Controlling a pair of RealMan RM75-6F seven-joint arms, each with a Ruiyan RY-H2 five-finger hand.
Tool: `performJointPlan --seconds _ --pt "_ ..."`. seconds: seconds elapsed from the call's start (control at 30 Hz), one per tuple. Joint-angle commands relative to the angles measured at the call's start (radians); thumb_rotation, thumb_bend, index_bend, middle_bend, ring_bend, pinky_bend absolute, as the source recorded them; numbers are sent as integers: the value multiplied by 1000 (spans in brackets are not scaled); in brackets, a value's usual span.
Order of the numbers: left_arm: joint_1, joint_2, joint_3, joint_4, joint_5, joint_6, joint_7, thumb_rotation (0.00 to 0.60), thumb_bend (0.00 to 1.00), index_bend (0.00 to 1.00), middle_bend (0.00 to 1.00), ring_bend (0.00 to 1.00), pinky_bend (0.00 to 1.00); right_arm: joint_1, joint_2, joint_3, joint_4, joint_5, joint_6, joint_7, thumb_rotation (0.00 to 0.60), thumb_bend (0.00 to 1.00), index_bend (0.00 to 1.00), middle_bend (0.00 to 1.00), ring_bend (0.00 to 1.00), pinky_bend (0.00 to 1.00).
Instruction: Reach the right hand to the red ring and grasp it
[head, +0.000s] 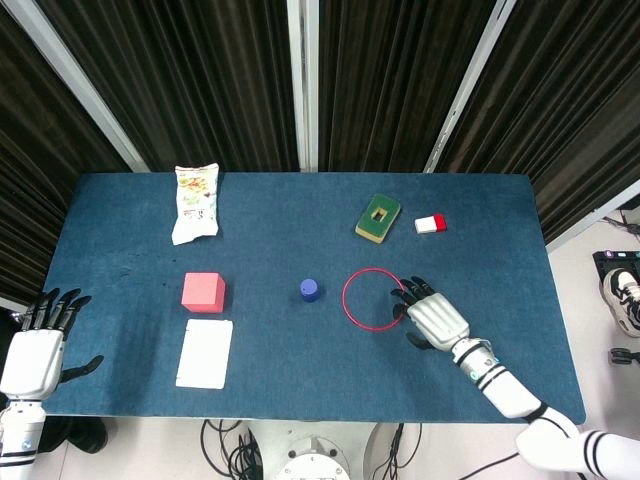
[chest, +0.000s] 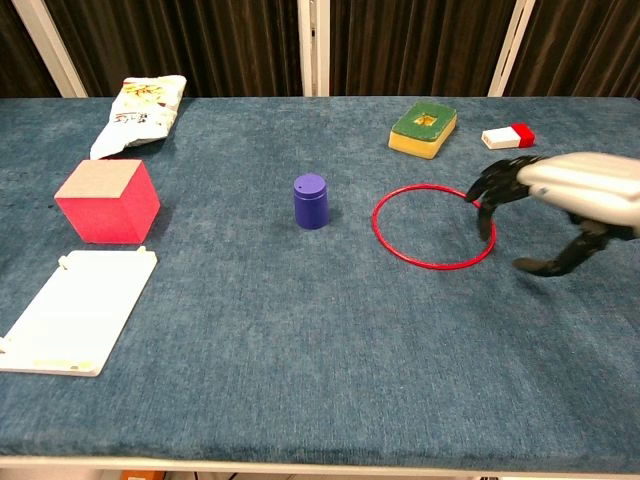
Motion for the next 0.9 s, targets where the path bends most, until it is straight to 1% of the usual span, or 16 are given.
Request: performJointPlan --seconds 0.03,0.23,0.43,0.63,0.9 --pt "1 -1 0 4 -1 -1 -3 600 0 165 88 0 0 20 -31 -4 33 13 -15 -5 600 282 431 155 0 0" --pt "0 -3 -1 12 -1 -2 -11 600 0 165 88 0 0 33 -55 -13 59 26 -16 -1 600 309 458 158 0 0" --pt "2 -5 -1 20 -1 -1 -20 600 0 165 88 0 0 42 -75 -19 76 35 -10 2 600 313 475 163 0 0" --pt "6 -7 0 29 -2 4 -28 600 0 162 88 0 0 53 -97 -21 100 43 -6 -3 600 313 517 175 0 0" --pt "13 -4 2 33 -4 8 -37 600 0 162 88 0 0 63 -122 -25 123 50 -1 2 600 327 614 222 0 0"
